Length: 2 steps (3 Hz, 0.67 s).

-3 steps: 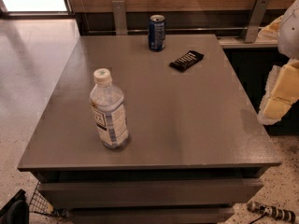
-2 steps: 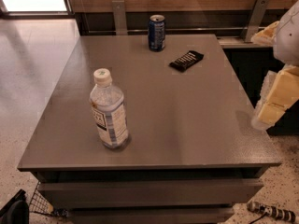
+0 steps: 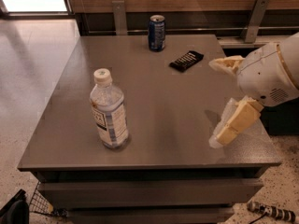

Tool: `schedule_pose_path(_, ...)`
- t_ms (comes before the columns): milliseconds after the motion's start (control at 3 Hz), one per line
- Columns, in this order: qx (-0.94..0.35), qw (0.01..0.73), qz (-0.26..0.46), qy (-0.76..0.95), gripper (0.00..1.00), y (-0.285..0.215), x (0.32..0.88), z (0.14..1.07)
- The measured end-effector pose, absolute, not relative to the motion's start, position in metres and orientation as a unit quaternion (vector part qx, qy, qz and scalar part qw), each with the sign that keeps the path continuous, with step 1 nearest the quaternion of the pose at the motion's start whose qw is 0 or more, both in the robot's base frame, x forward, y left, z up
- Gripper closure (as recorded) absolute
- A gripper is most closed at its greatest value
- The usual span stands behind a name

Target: Pick blue plastic bottle

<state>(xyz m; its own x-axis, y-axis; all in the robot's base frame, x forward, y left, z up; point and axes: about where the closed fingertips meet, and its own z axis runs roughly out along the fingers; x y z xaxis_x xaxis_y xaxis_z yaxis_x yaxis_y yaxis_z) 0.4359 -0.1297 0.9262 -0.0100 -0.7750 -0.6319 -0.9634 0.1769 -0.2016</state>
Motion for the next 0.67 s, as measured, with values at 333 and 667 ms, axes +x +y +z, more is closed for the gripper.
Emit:
schedule_pose_path(333,-0.611,0.378,0.232,0.655,0.00,-0.088,0.437,0.920)
schedule_pose_path(667,-0.582,0.418,0.315,0.622,0.00,-0.044,0.434,0.919)
